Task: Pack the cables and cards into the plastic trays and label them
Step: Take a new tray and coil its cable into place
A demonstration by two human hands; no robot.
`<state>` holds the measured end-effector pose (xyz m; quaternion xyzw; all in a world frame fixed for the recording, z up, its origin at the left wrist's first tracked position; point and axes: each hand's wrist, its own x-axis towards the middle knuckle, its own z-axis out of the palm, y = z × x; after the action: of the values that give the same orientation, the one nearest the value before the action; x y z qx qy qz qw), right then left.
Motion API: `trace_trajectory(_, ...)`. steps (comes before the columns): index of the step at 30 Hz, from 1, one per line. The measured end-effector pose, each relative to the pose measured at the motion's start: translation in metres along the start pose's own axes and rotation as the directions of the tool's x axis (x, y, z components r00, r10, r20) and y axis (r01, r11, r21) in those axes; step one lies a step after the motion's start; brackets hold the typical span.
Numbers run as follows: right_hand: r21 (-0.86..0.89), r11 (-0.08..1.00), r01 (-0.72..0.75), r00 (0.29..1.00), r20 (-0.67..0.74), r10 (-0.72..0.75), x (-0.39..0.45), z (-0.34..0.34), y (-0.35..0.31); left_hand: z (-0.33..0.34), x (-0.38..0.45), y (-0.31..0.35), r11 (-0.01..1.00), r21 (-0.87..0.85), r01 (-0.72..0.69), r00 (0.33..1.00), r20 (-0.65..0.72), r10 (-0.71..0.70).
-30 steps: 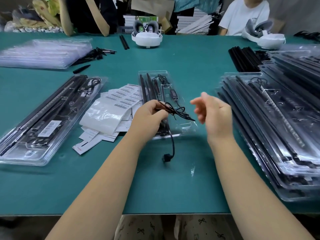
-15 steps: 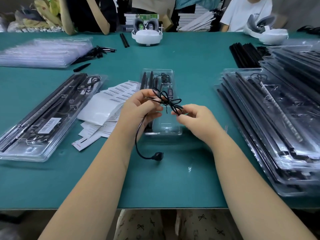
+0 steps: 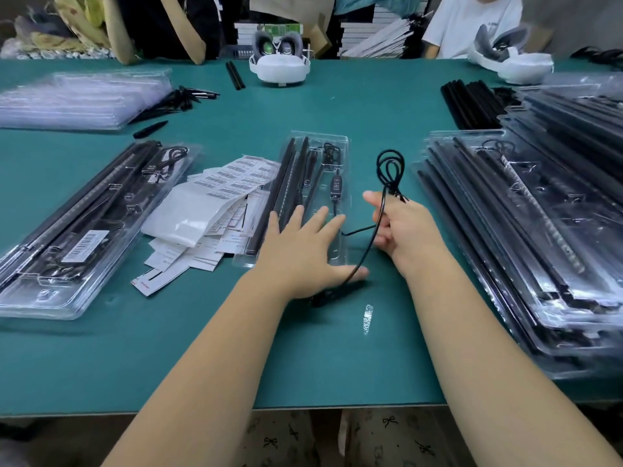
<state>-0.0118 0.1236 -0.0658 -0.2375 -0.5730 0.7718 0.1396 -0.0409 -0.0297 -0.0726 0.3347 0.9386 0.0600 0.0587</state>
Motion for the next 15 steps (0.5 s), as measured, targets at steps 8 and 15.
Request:
trace_trajectory(8, 0.219, 0.955, 0.201, 0.916, -0.387, -0.104, 0.01, -0.011, -0.006, -0.015, -0.02, 0.003, 0.977, -0.212, -0.03, 0.995, -0.094, 0.01)
trace_trajectory(15, -0.101, 0.897, 0.431, 0.806, -0.405, -0.433, 0.011, -0.005, -0.001, -0.018, -0.021, -0.02, 0.987, -0.124, -0.1, 0.993, 0.043, 0.106)
